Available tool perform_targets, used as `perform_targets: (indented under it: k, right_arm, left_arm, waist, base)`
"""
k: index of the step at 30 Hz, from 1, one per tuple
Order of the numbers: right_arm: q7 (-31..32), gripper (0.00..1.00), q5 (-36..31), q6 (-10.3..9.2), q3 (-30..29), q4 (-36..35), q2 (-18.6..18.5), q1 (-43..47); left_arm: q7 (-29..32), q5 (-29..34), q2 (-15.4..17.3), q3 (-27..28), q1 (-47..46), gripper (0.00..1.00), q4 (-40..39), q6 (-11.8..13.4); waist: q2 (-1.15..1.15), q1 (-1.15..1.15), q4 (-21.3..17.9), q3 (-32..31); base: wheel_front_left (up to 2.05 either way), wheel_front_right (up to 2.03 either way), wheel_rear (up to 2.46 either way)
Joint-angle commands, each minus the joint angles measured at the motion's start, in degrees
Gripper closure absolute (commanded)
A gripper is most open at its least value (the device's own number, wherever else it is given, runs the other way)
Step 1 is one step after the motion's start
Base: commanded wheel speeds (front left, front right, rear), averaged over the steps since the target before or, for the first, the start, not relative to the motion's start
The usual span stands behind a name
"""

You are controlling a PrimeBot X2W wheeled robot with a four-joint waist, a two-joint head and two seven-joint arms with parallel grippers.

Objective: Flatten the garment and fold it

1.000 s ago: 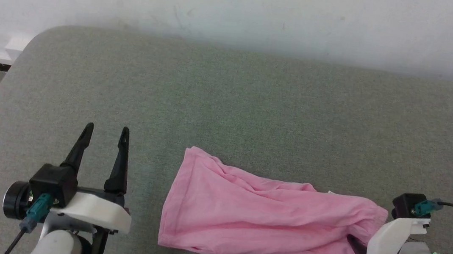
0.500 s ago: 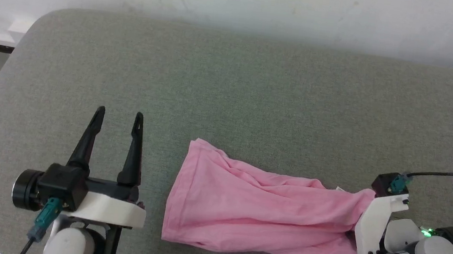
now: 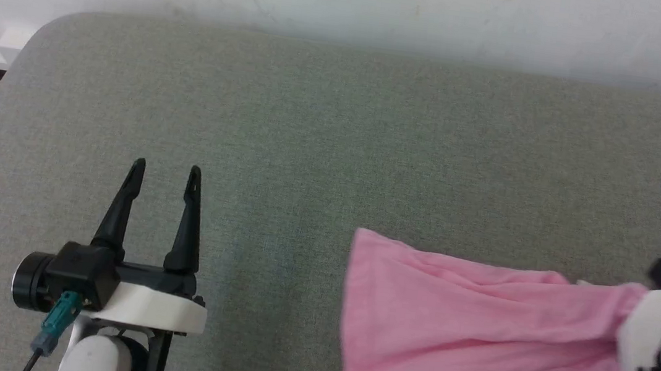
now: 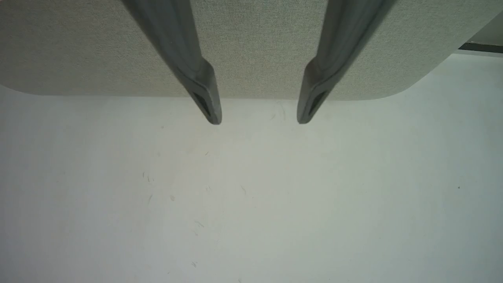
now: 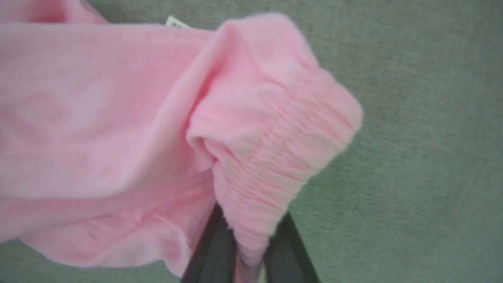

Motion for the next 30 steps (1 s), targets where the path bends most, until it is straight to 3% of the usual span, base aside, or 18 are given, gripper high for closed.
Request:
perform_targets:
  k: [1,6,11,14,19,24,30]
  right_arm:
    - [-0.3,1.0,-1.5,-0.19,-2.7,2.2,-1.8,-0.8]
    - [0.0,1.0,-6.0,-0.19,-8.8,6.8,-3.5,-3.0]
    - [1.9,1.0,-7.7,-0.19,-5.5,5.5,-5.1,-4.4]
    - [4.1,1.0,-5.0,-0.19,-0.3,0.7,-7.8,-3.8]
    - [10.8,1.0,6.6,-0.19,5.1,-12.0,-10.9,-0.3]
    - [14.3,1.0,14.3,-0.19,7.5,-23.0,-9.0,3.1]
    - [12.8,1.0,13.3,-0.19,12.9,-25.6,-4.0,3.2]
  left_arm:
    - [-0.3,0.6,-0.4,0.7,0.4,0.0,0.3,-0.6]
    - [-0.3,1.3,-1.2,1.6,0.1,0.0,1.2,-1.7]
    - [-0.3,1.6,-1.9,2.1,0.3,0.0,2.0,-2.5]
    - [-0.3,1.8,-2.2,2.2,0.4,0.0,2.3,-3.1]
    - [-0.3,2.0,-2.6,2.6,0.9,0.0,2.6,-3.9]
    - [-0.3,2.1,-3.0,2.8,1.4,0.0,2.6,-4.2]
    - [-0.3,2.0,-3.4,2.2,0.7,0.0,3.2,-4.8]
  waist:
    - [0.0,-0.01,-0.3,0.2]
    - [0.0,-0.01,-0.6,0.5]
    - [0.0,-0.01,-1.0,0.4]
    - [0.0,-0.01,-1.0,0.0]
    - [0.0,-0.01,-0.8,-0.7]
    - [0.0,-0.01,-0.7,-1.0]
    - [0.0,-0.01,0.4,-0.5]
  base:
    - [0.0,0.0,0.0]
    - [0.0,0.0,0.0]
    - [0.0,0.0,0.0]
    - [0.0,0.0,0.0]
    - [0.0,0.0,0.0]
    - [0.0,0.0,0.0]
    - [0.0,0.0,0.0]
